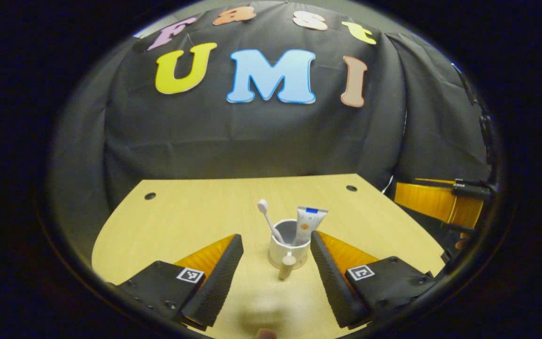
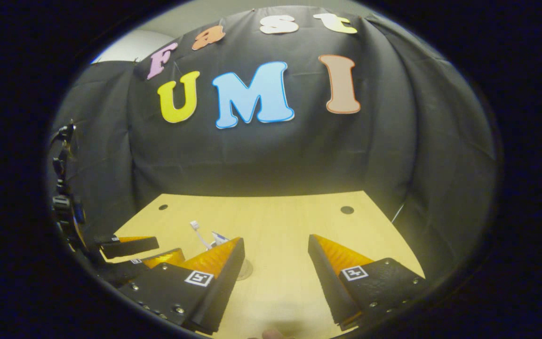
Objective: Put the toothbrush and toothpaste on the desktop into the cup, then pick up the cup and place it on the coaster on the desktop.
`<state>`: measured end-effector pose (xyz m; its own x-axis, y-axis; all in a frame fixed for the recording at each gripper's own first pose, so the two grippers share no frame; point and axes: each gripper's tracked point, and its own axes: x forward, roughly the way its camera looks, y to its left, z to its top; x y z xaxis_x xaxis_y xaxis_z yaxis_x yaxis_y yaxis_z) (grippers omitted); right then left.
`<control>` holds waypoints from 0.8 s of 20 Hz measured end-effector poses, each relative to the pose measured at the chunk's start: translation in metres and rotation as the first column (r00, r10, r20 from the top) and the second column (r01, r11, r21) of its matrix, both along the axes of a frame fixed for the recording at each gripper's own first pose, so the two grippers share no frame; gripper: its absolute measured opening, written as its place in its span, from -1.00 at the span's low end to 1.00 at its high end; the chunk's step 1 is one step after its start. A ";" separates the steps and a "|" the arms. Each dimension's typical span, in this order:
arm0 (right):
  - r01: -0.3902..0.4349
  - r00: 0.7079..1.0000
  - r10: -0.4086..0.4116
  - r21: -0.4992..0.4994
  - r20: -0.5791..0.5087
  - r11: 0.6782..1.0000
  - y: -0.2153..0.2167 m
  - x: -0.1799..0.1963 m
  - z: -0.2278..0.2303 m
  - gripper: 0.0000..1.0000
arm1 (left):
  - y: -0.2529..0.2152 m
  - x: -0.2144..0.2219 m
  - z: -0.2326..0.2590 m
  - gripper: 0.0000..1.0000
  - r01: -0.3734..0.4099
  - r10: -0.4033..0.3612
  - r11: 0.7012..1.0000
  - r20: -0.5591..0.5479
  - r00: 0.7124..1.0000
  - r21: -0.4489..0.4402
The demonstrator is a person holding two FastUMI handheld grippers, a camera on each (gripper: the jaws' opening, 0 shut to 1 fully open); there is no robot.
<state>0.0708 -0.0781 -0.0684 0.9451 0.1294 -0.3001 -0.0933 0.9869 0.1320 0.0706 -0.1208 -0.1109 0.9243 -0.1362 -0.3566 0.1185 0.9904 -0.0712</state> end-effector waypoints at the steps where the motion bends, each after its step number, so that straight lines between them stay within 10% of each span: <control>1: 0.004 1.000 -0.004 -0.010 0.021 1.000 0.003 -0.003 0.006 0.67 | 0.006 -0.003 0.014 0.90 -0.009 0.009 1.000 0.044 0.999 -0.006; 16: 0.080 0.984 -0.073 -0.039 0.164 0.996 0.036 -0.028 0.056 0.73 | 0.056 -0.025 0.073 0.89 -0.028 0.031 0.999 0.206 0.978 -0.017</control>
